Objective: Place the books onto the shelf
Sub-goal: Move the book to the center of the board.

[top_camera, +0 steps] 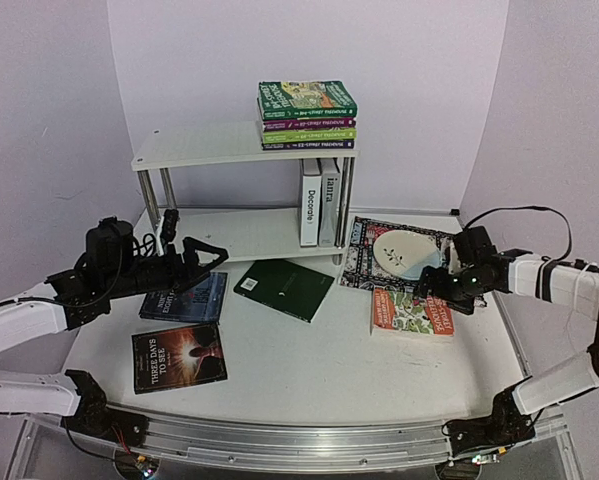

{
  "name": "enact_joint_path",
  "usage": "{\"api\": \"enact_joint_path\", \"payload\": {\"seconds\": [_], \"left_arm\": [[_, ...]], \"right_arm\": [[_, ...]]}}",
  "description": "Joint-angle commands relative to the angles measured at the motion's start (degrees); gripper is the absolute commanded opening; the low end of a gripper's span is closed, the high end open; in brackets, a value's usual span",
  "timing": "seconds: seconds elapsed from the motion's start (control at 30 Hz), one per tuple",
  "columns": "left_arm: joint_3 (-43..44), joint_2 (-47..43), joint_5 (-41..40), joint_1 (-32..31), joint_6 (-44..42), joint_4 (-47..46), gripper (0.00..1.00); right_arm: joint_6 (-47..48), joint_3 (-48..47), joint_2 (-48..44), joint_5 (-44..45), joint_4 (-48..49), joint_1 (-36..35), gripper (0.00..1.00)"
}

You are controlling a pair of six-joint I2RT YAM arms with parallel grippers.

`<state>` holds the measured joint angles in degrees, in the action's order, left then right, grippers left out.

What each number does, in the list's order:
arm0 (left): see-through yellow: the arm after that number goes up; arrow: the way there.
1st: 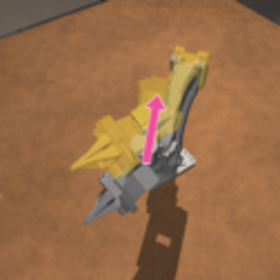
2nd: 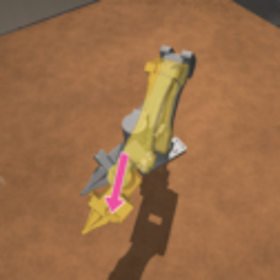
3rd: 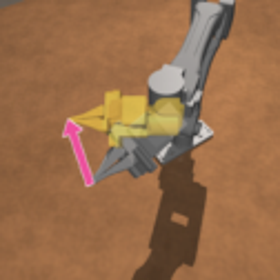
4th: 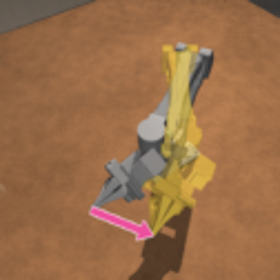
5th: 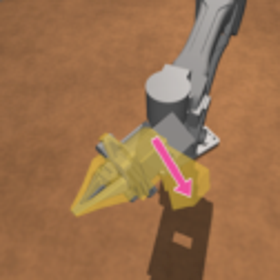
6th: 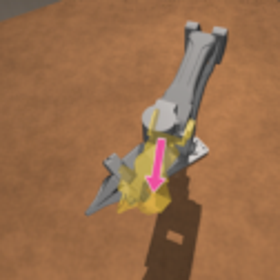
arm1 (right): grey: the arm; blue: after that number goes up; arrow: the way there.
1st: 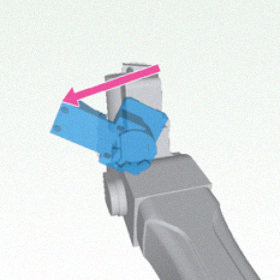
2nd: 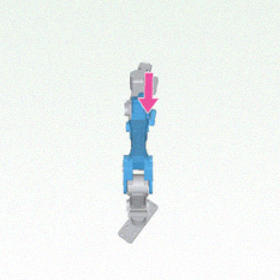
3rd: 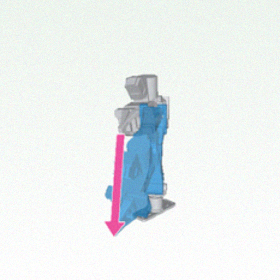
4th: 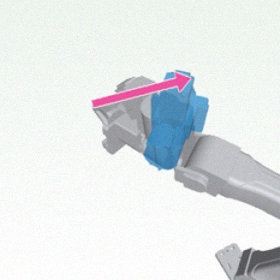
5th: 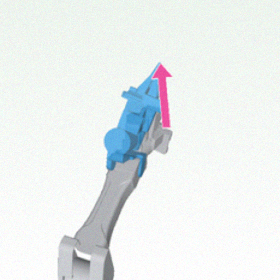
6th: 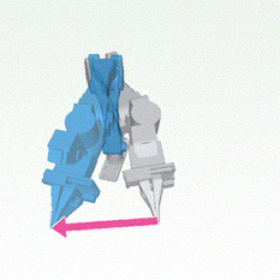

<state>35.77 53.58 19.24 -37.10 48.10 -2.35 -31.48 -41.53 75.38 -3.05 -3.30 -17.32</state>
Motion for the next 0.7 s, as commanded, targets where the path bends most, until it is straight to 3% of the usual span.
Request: {"api": "enact_joint_path", "payload": {"seconds": [0.0, 0.27, 0.53, 0.67], "left_arm": [[2.82, 2.09, -2.28, -1.29, 0.33, -4.71, 1.00], [3.22, 1.88, -3.44, -2.61, 0.48, -5.61, 0.99], [2.97, 2.11, -3.83, -2.72, -0.68, -5.62, 0.99], [3.07, 2.38, -4.45, -2.73, -1.83, -5.62, 0.99]], "right_arm": [[-1.02, 2.13, 0.25, 1.82, -4.64, 3.75, 0.98], [0.11, 0.29, 6.82, 6.26, -5.23, 5.35, 0.97], [7.53, -7.22, 17.43, -2.48, -3.97, 5.59, 0.93], [13.18, -7.43, 21.08, -10.97, -3.08, 4.48, 0.80]]}}
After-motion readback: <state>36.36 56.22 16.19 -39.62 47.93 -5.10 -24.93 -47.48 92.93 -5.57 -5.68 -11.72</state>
